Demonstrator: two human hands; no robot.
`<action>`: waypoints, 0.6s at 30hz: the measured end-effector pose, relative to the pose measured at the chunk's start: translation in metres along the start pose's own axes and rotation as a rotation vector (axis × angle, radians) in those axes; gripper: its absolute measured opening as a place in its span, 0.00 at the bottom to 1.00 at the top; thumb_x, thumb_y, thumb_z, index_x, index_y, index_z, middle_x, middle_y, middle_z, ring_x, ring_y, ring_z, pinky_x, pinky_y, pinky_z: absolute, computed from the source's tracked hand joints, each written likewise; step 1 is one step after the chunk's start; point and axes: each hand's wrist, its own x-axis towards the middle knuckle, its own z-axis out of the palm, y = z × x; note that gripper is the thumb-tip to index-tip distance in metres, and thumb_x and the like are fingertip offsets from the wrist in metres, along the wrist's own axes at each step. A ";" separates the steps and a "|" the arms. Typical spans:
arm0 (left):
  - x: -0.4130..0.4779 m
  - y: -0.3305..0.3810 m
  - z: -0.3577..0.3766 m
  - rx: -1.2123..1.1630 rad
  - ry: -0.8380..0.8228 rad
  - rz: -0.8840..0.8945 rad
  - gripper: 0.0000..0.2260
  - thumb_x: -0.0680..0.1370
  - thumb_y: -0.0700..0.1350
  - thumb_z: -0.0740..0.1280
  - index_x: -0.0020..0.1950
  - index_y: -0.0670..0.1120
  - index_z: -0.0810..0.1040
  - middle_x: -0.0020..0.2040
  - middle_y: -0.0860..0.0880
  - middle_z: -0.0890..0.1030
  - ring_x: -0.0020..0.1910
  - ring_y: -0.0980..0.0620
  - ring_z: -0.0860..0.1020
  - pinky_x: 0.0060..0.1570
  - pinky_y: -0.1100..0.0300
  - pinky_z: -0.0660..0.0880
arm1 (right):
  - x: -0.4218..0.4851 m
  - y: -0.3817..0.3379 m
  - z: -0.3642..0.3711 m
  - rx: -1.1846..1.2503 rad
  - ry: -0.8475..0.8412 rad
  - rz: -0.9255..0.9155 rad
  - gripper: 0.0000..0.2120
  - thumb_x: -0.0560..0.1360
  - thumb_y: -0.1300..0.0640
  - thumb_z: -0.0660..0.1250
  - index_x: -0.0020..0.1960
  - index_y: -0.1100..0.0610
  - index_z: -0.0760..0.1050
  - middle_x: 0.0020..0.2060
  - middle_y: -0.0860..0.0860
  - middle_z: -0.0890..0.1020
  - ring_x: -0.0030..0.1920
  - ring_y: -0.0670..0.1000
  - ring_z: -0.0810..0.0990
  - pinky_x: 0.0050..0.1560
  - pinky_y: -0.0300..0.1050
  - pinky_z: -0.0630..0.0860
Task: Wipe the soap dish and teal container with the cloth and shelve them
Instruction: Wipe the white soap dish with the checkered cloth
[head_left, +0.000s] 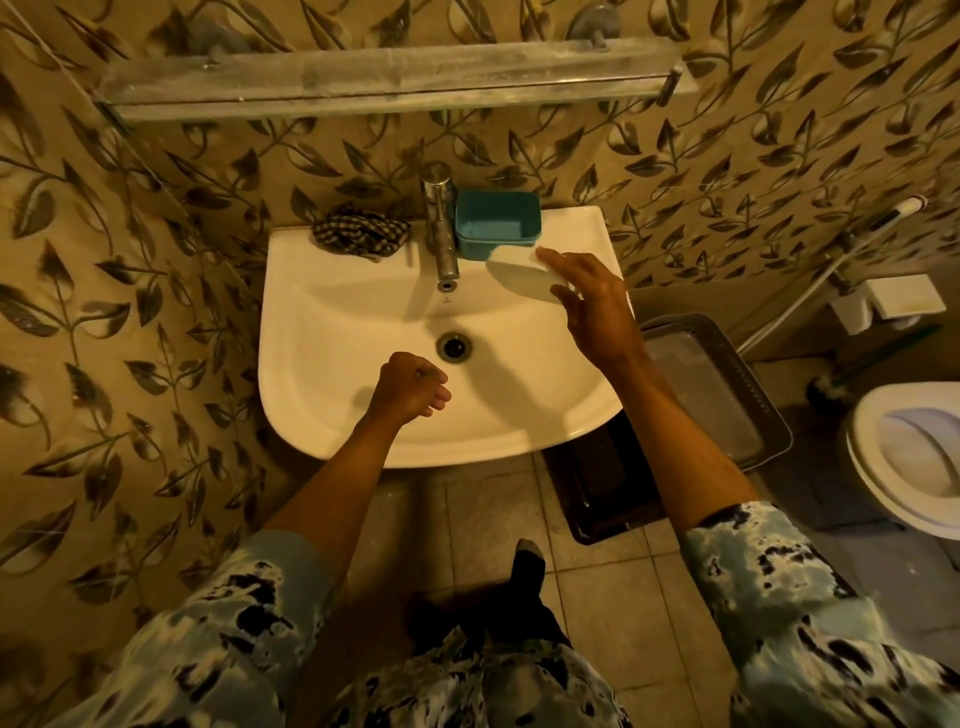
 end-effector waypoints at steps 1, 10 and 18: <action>0.000 0.000 0.000 0.001 -0.001 -0.001 0.09 0.77 0.37 0.62 0.49 0.35 0.80 0.40 0.38 0.83 0.31 0.49 0.80 0.31 0.62 0.76 | 0.001 0.001 0.000 -0.007 0.005 -0.006 0.22 0.76 0.68 0.65 0.68 0.58 0.71 0.61 0.63 0.76 0.62 0.61 0.75 0.62 0.46 0.73; 0.012 -0.002 -0.002 0.003 0.004 -0.007 0.08 0.76 0.37 0.62 0.47 0.35 0.80 0.40 0.38 0.83 0.31 0.49 0.80 0.32 0.61 0.76 | 0.011 0.015 -0.003 -0.069 -0.045 -0.019 0.22 0.76 0.69 0.63 0.69 0.57 0.70 0.62 0.63 0.75 0.62 0.61 0.74 0.62 0.43 0.70; 0.029 -0.001 -0.004 -0.008 0.008 -0.022 0.08 0.77 0.37 0.63 0.48 0.34 0.80 0.41 0.36 0.83 0.31 0.49 0.80 0.31 0.61 0.76 | 0.015 0.026 0.002 -0.038 -0.087 0.033 0.21 0.77 0.68 0.63 0.68 0.57 0.71 0.61 0.63 0.76 0.62 0.62 0.75 0.63 0.51 0.73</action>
